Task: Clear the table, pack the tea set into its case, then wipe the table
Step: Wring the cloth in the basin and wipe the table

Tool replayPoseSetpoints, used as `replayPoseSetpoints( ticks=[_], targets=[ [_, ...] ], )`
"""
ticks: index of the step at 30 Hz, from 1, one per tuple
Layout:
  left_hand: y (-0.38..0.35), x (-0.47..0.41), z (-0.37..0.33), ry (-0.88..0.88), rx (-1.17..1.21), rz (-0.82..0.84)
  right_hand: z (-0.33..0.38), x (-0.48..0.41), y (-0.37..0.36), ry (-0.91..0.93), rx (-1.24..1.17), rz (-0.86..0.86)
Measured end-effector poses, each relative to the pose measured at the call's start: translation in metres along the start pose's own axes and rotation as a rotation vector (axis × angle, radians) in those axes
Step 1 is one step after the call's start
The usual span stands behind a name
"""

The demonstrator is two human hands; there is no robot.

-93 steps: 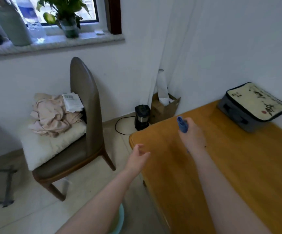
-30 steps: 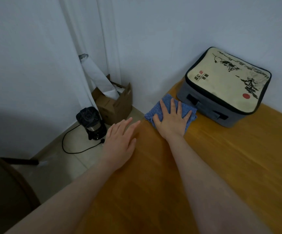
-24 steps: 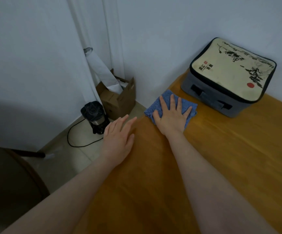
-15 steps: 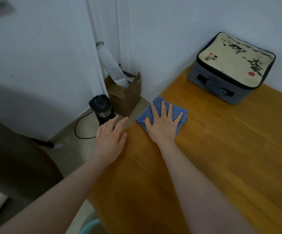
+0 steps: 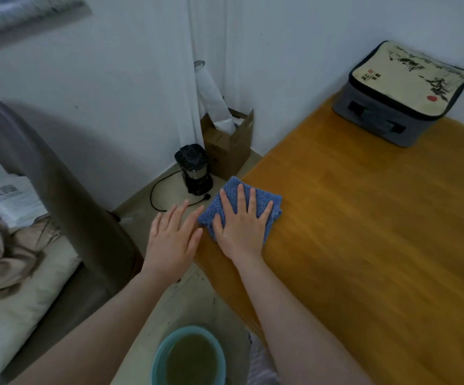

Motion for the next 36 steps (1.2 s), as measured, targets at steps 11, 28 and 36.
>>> replayPoseSetpoints(
  ticks=[11,28,36],
  targets=[
    [0.016,0.042,0.006,0.162,-0.024,-0.021,0.035,0.070,0.001,0.134,-0.045,0.033],
    [0.000,0.035,-0.076,0.049,-0.010,0.017,-0.089,0.127,0.033,-0.029,-0.016,-0.008],
    [-0.017,-0.003,-0.101,-0.030,-0.100,0.047,-0.153,0.069,0.038,-0.178,0.021,0.006]
  ],
)
Point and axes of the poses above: each hand's wrist, its own x-axis away from the middle knuckle, its own y-axis out of the back of the hand, z = x × y, the point moved 8 cm from there along -x, towards the middle knuckle, and after that the axes turned 8 degrees about -z, right-handed, at the moved point
